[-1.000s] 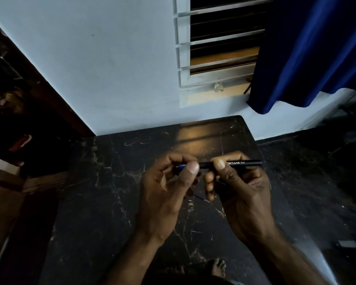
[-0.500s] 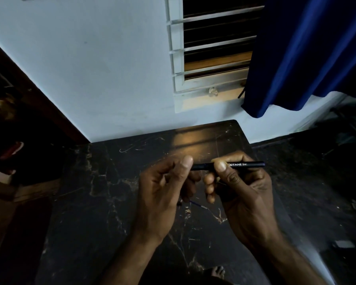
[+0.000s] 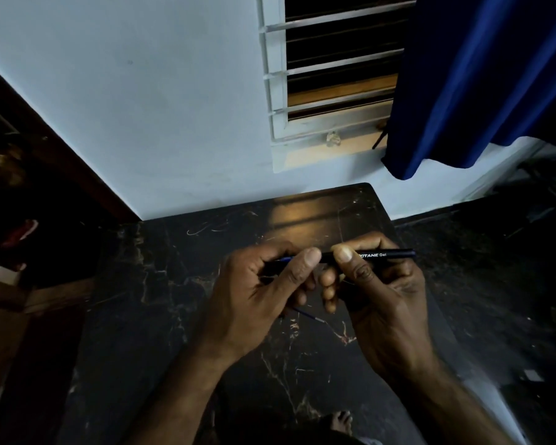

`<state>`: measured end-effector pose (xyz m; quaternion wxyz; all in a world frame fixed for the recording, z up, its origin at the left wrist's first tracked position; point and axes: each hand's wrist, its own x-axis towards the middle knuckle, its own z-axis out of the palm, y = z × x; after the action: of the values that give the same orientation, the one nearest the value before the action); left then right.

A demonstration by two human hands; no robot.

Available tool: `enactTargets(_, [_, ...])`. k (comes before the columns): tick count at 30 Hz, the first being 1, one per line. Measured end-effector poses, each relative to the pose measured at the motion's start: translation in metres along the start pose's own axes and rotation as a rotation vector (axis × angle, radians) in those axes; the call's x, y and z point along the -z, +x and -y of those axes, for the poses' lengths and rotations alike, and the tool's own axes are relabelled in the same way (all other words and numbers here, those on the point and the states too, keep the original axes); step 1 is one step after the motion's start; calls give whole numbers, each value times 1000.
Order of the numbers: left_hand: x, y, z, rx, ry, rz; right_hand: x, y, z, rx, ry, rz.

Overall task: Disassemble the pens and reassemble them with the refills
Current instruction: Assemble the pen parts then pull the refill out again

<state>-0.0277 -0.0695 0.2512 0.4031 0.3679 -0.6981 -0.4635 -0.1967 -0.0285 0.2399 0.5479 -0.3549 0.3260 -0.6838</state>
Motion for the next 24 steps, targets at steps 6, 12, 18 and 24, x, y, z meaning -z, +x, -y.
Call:
enactTargets(6, [2,2,2,-143,53,17,-1,-1,5,-36,27,44])
enactTargets(12, [4,13,1,-399,371,32,7,0,3,-91,79,50])
enactTargets(18, [3,16,54,-271,191,125,16,-6,-15,-119,44,-92])
enactTargets(24, [-11,-8,197,317,408,85,33,-14,-12,-90,45,-179])
